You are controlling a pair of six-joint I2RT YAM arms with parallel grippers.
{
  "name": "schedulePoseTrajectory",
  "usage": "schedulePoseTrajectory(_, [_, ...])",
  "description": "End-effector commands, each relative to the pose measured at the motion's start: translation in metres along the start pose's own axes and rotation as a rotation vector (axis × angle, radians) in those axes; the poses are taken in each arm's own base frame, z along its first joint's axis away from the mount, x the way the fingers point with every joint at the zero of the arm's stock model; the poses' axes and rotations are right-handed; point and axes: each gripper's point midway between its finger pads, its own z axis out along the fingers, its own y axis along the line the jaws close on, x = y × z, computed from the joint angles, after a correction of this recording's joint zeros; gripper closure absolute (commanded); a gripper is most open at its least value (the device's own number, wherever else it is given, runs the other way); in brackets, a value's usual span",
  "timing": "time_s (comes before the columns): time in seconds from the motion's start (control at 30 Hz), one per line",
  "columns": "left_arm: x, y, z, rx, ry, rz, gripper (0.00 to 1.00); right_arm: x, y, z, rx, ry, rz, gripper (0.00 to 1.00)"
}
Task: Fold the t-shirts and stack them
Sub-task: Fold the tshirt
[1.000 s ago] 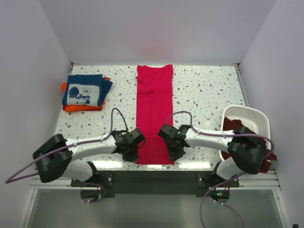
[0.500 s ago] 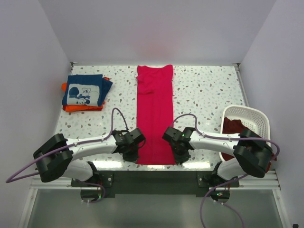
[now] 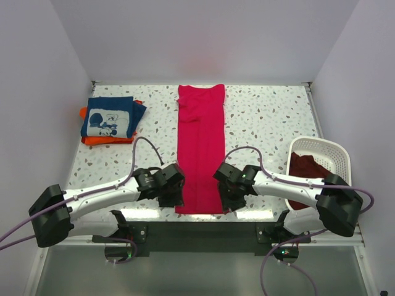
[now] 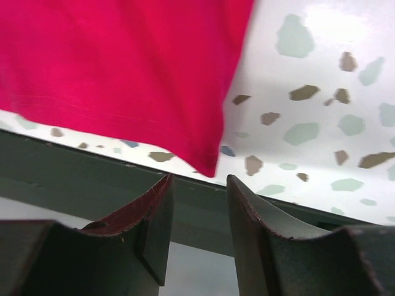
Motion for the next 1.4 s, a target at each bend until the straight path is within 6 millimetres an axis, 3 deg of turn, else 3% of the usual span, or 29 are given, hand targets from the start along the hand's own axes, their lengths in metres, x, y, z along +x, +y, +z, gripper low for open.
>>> schedulePoseTrajectory(0.0, [-0.003, -0.008, -0.003, 0.024, -0.013, -0.030, 0.50, -0.007, 0.022, -0.003, -0.104, -0.014, 0.043, 0.56])
schedulePoseTrajectory(0.3, [0.004, 0.006, 0.014, -0.037, 0.013, -0.008, 0.47, -0.004, 0.015, 0.013, -0.078, 0.008, 0.055, 0.54])
schedulePoseTrajectory(0.6, [0.009, 0.019, 0.022, -0.067, 0.024, -0.003, 0.45, -0.005, 0.001, 0.011, -0.058, -0.019, 0.095, 0.52])
schedulePoseTrajectory(0.87, [0.013, 0.026, 0.028, -0.075, 0.038, -0.001, 0.44, -0.005, 0.006, 0.023, -0.088, -0.008, 0.100, 0.52])
schedulePoseTrajectory(1.37, [0.018, 0.025, 0.036, -0.026, 0.043, 0.003, 0.57, -0.004, 0.011, 0.024, -0.109, 0.006, 0.081, 0.63])
